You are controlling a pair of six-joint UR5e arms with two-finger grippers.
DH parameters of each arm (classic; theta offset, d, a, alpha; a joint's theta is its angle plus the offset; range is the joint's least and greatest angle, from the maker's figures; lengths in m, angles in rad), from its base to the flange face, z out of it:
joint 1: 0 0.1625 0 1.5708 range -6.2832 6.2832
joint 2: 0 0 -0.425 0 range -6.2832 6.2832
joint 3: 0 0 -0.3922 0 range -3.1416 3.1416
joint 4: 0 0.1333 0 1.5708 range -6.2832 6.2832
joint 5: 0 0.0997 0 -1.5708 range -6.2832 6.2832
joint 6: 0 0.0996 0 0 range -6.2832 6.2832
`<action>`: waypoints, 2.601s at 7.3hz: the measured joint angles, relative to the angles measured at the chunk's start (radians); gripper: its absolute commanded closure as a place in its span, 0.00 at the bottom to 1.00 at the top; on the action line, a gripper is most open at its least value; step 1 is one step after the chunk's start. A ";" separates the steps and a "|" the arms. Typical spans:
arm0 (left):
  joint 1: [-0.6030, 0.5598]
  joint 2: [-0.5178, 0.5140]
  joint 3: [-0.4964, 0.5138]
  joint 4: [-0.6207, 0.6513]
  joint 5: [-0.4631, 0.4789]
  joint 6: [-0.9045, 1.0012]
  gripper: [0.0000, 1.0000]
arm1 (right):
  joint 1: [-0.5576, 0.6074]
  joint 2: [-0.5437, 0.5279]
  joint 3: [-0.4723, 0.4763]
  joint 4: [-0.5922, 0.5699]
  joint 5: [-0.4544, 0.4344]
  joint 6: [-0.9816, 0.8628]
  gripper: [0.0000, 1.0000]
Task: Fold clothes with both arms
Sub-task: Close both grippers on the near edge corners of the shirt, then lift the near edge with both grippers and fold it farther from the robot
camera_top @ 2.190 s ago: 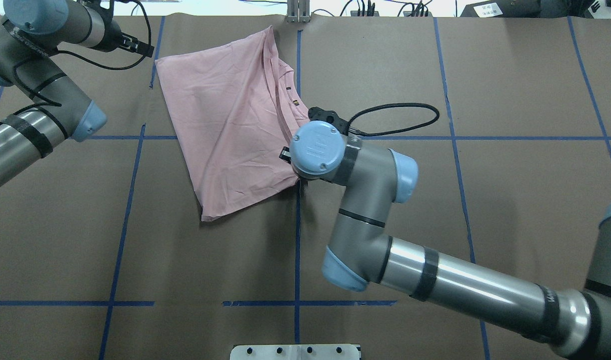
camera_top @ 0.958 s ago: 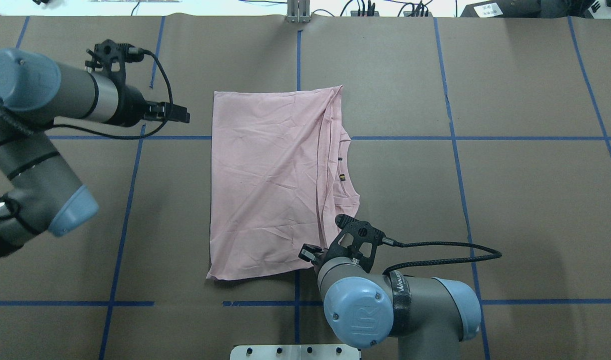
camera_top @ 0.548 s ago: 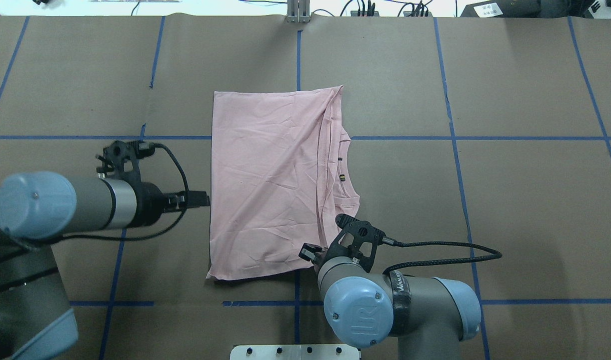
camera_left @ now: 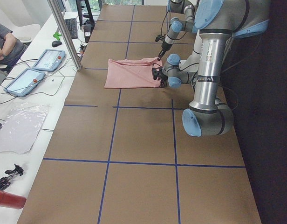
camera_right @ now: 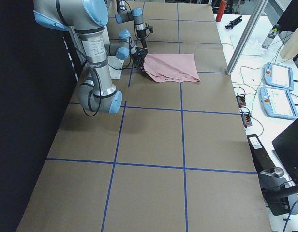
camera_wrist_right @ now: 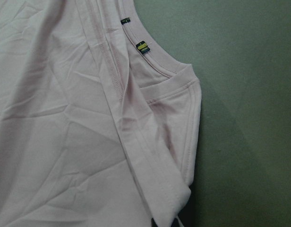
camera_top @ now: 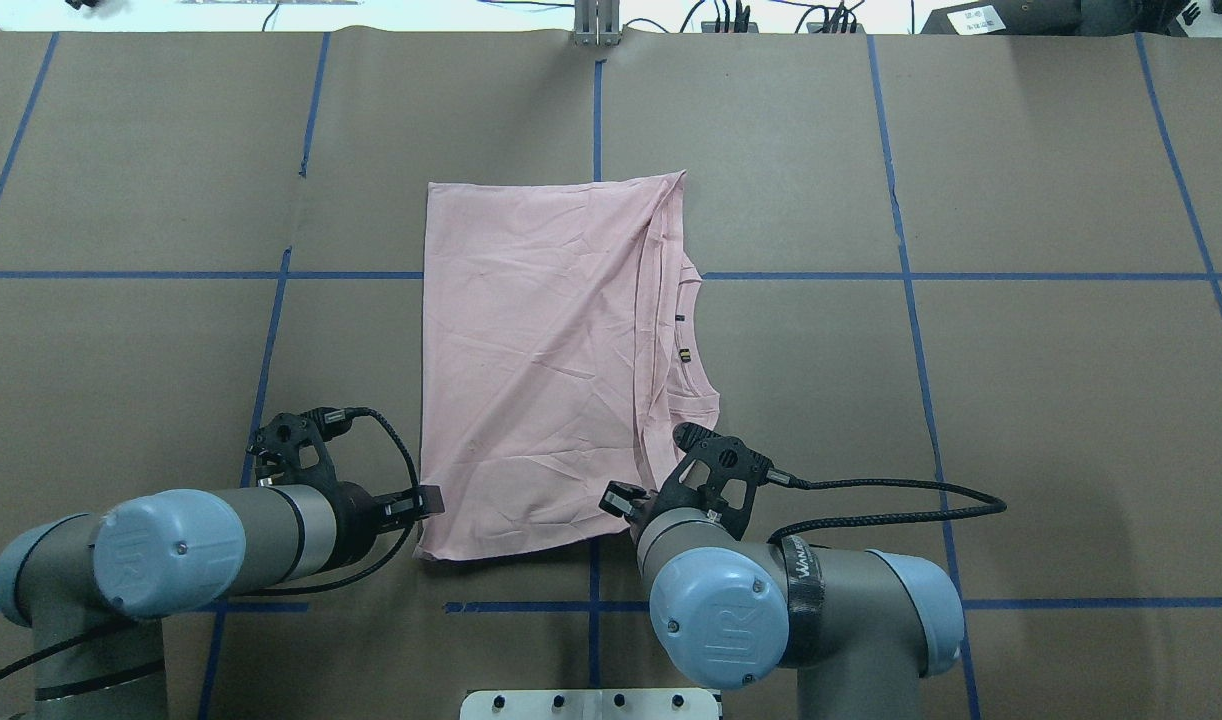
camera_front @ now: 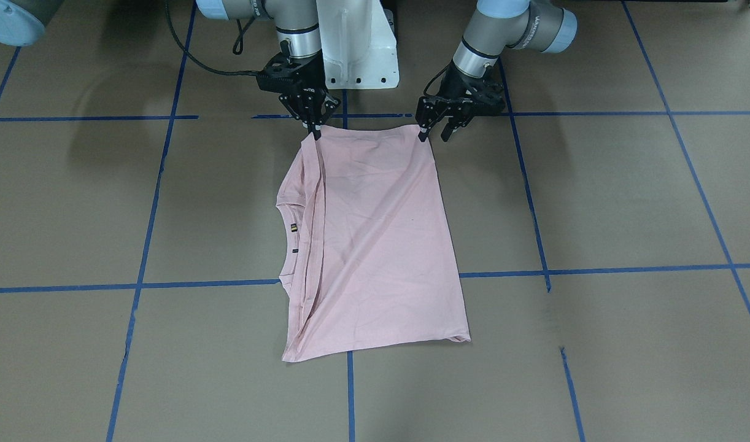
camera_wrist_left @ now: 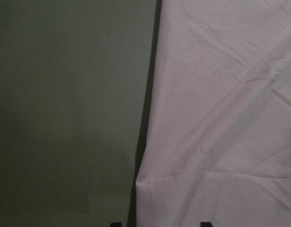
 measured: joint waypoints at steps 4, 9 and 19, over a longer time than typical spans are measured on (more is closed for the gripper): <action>0.045 -0.022 0.017 0.001 0.002 -0.005 0.63 | 0.001 -0.001 0.001 0.000 0.000 0.000 1.00; 0.062 -0.029 0.025 0.003 0.001 0.002 1.00 | 0.001 -0.006 0.001 0.000 0.000 0.000 1.00; -0.016 -0.285 -0.424 0.771 -0.185 0.180 1.00 | -0.013 0.024 0.388 -0.460 0.064 -0.051 1.00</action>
